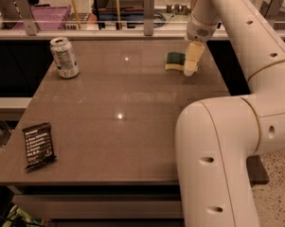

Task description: Move sponge near 7up can

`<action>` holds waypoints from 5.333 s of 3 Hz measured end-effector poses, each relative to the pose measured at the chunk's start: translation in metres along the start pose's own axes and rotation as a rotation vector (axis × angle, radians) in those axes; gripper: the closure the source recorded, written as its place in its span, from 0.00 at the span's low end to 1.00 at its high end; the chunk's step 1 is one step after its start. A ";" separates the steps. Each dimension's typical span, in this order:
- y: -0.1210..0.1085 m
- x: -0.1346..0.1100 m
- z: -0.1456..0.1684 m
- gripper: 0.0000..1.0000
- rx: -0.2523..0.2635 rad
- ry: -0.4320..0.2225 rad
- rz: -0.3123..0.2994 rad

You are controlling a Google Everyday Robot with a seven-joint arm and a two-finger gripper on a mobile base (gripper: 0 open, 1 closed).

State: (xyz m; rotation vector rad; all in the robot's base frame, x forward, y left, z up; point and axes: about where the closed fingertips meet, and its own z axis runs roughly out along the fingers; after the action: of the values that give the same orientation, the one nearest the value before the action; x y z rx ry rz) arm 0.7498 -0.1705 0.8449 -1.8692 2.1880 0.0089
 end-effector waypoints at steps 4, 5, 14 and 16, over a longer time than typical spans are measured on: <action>0.003 -0.002 0.022 0.64 -0.047 0.026 -0.001; 0.001 -0.003 0.020 0.95 -0.041 0.024 -0.001; 0.076 -0.125 -0.063 1.00 -0.035 -0.013 0.014; 0.104 -0.183 -0.040 1.00 -0.071 -0.036 0.014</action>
Offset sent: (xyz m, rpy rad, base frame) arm -0.0151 0.0006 -0.0213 -0.0429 0.1162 0.0146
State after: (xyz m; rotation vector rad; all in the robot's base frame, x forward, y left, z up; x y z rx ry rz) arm 0.6654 0.0179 0.9037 -1.8759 2.2031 0.1237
